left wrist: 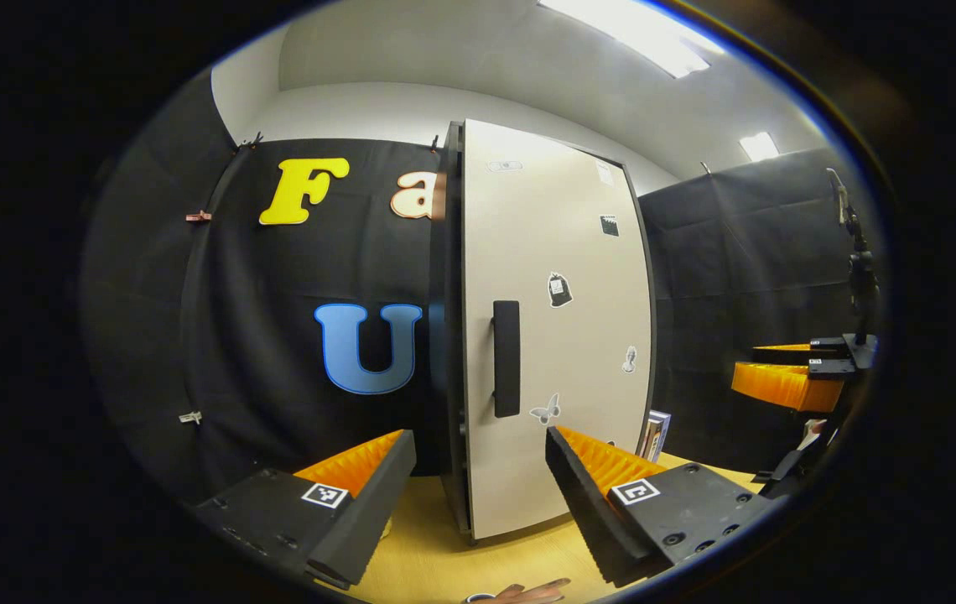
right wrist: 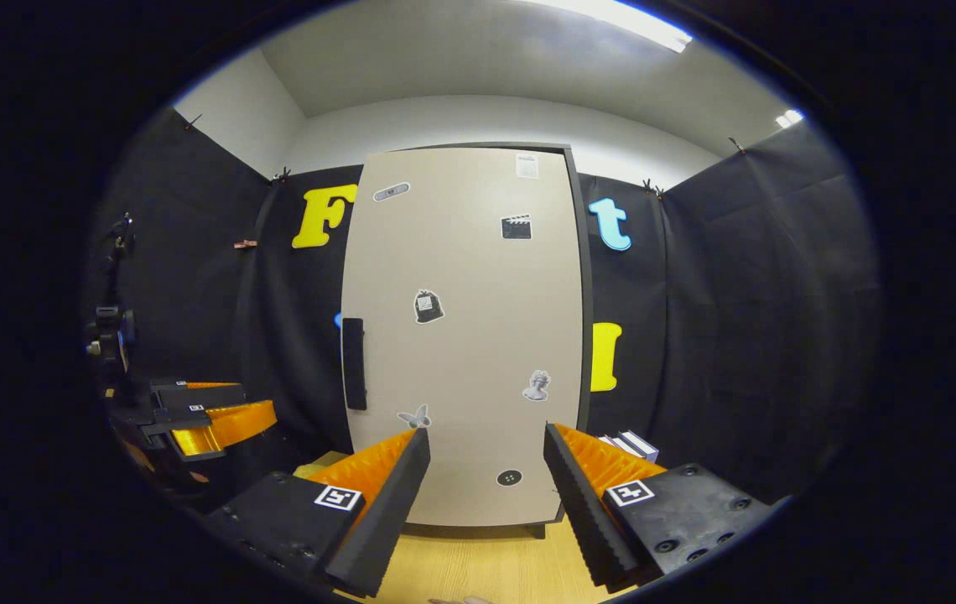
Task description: Open the cabinet door with the right hand, grasp the bottle in the cabinet with the left hand and place it on the coaster, then close the cabinet door with the right hand.
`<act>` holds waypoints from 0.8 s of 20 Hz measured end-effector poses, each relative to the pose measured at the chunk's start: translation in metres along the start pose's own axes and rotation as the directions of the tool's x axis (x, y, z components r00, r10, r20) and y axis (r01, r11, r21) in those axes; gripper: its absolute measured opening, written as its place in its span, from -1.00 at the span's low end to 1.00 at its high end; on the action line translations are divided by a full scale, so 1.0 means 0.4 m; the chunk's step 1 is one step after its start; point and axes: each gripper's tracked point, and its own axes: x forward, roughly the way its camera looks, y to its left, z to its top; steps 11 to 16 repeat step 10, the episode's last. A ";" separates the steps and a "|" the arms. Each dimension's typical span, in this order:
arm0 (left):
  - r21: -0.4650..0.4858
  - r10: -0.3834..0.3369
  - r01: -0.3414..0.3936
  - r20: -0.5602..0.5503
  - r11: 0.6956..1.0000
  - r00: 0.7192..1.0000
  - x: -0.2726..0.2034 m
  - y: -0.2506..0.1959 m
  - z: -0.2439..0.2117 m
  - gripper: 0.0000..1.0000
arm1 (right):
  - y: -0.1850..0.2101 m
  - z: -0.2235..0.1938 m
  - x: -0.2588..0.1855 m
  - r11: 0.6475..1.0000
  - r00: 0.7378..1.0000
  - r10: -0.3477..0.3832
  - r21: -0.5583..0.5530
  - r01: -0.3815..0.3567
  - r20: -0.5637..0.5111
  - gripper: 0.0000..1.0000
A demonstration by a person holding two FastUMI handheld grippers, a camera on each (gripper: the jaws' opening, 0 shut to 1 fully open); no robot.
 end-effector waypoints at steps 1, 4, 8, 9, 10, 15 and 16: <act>-0.006 -0.001 0.001 -0.001 1.000 1.000 0.000 -0.002 -0.001 0.96 | -0.002 0.003 0.000 1.000 1.000 -0.001 0.000 0.001 0.003 0.80; -0.011 -0.012 0.012 0.002 1.000 1.000 0.002 -0.011 0.003 0.96 | -0.008 -0.001 0.001 1.000 1.000 -0.008 -0.003 0.008 -0.001 0.80; -0.002 -0.015 0.015 0.007 1.000 1.000 0.006 -0.012 0.003 0.96 | -0.007 -0.008 0.003 1.000 1.000 -0.006 -0.004 0.006 -0.014 0.80; -0.003 -0.017 0.017 0.005 1.000 1.000 0.007 -0.016 0.000 0.96 | -0.007 -0.005 0.003 1.000 1.000 -0.005 -0.006 0.005 -0.012 0.80; -0.003 -0.018 0.018 0.005 1.000 1.000 0.007 -0.019 0.000 0.96 | -0.008 -0.004 0.005 1.000 1.000 -0.005 -0.009 0.005 -0.010 0.80; -0.003 -0.018 0.018 0.005 1.000 1.000 0.007 -0.019 0.000 0.96 | -0.008 -0.004 0.005 1.000 1.000 -0.005 -0.009 0.005 -0.010 0.80; -0.003 -0.018 0.018 0.005 1.000 1.000 0.007 -0.019 0.000 0.96 | -0.008 -0.004 0.005 1.000 1.000 -0.005 -0.009 0.005 -0.010 0.80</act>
